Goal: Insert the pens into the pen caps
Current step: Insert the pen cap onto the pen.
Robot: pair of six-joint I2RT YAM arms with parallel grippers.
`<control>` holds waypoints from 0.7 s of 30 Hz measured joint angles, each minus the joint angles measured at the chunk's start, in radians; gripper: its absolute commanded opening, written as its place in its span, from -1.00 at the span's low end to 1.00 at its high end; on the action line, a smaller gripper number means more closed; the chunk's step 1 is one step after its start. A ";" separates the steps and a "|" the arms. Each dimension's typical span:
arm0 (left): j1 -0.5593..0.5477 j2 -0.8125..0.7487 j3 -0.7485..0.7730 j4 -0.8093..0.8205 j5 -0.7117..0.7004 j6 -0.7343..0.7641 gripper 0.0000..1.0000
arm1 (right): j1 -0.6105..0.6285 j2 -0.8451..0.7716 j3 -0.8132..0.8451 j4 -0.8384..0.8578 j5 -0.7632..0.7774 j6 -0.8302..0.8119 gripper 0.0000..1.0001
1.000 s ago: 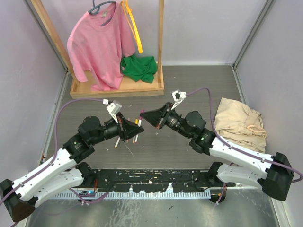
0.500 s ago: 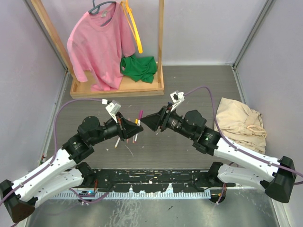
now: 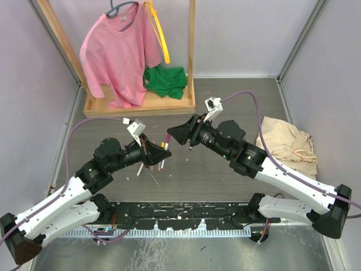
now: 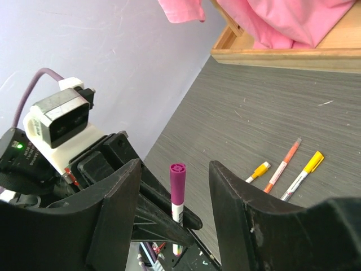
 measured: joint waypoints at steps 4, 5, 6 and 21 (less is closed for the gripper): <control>0.000 0.008 0.001 0.000 0.000 0.000 -1.00 | 0.000 0.039 0.016 -0.017 -0.008 0.003 0.09; 0.000 0.010 0.002 -0.001 0.000 0.000 -1.00 | 0.000 0.047 0.018 -0.020 -0.011 0.003 0.08; 0.000 0.011 0.003 -0.002 0.000 0.000 -1.00 | 0.000 0.055 0.021 -0.025 -0.016 0.003 0.05; 0.000 0.011 0.010 -0.005 0.000 0.000 -1.00 | 0.000 0.111 0.051 -0.039 -0.060 0.018 -0.53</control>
